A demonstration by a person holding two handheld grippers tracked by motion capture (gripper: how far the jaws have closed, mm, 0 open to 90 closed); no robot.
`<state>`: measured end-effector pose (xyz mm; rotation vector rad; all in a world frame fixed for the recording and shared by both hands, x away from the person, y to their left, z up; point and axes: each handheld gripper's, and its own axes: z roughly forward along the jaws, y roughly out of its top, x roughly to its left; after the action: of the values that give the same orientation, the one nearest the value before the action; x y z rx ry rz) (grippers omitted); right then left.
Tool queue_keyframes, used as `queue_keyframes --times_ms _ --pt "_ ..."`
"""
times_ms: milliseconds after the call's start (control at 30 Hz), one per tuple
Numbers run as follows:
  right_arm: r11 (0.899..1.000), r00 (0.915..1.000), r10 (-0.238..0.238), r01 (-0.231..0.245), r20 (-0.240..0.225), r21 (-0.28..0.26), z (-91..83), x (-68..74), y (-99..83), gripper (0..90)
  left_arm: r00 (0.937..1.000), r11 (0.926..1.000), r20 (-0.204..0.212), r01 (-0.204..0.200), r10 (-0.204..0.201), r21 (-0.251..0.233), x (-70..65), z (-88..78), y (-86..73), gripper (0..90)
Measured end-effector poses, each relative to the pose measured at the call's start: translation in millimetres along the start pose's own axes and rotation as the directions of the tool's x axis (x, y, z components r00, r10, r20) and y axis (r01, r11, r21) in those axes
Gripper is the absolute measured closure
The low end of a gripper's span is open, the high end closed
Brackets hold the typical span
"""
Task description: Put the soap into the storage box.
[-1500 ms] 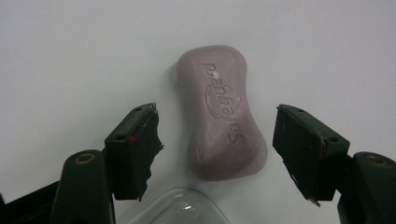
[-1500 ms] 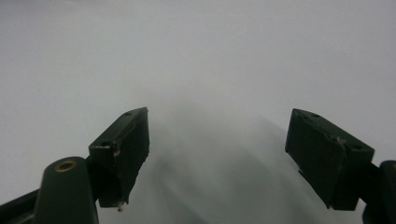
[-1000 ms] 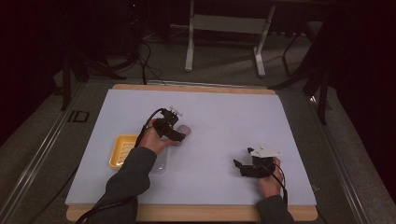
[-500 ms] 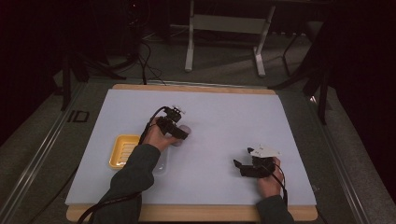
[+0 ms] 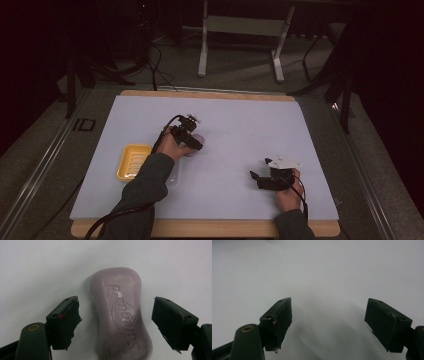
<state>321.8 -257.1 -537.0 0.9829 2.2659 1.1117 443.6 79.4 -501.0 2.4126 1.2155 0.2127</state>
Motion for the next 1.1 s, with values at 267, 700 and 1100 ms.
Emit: queue_keyframes --times_ms 267,700,1100 --pt "1.0 1.0 -0.002 0.002 0.001 0.003 0.0 0.4 0.0 21.5 0.9999 0.9994 0.004 0.016 -0.016 0.03 -0.4 8.9 3.4 23.5" --pt "1.0 1.0 -0.003 0.003 0.001 0.003 0.0 0.5 0.0 21.4 0.9996 0.9974 -0.029 0.011 -0.009 0.071 -1.1 11.0 6.6 33.5" --pt "1.0 1.0 -0.005 0.005 -0.001 0.005 0.3 0.6 0.1 21.5 0.9987 0.989 -0.052 0.009 -0.001 0.148 -3.7 12.7 15.8 35.1"
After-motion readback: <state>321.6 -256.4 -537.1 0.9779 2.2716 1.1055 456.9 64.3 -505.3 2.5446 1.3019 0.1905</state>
